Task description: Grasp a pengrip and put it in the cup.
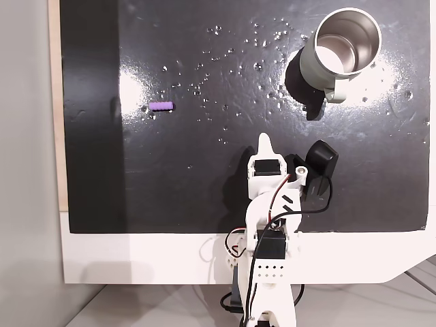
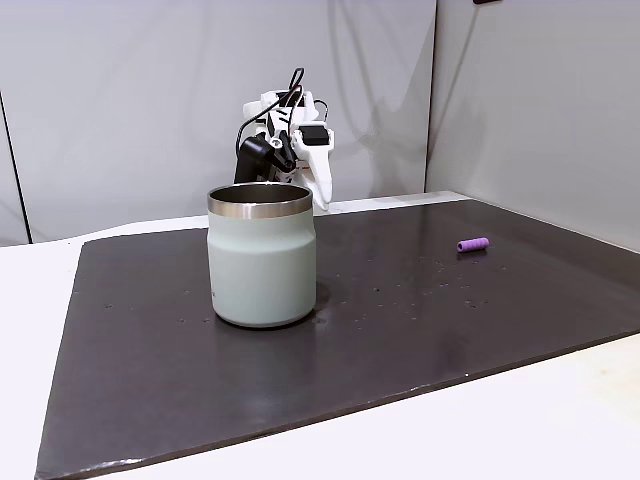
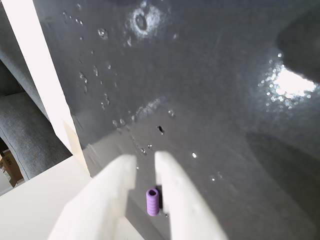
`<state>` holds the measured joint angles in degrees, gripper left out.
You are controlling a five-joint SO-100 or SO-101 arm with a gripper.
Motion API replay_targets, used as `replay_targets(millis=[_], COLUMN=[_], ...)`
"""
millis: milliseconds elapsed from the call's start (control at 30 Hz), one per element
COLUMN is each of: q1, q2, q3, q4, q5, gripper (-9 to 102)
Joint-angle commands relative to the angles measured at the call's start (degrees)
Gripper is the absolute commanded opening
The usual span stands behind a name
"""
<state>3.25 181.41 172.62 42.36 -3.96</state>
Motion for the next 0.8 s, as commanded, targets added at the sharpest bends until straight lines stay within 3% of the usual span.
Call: replay_targets(millis=[0,467,633,767], q1=[0.18,0.18,-2.37,-6.77], q2=[0.70,0.70,-0.88,-15.56], q3=[-0.44,-1.41,-14.41,-32.87], q4=[0.18,0.18,5.10,9.49], q5=[0.09,1.32,1.67,4.22], gripper=[0,0,0,0])
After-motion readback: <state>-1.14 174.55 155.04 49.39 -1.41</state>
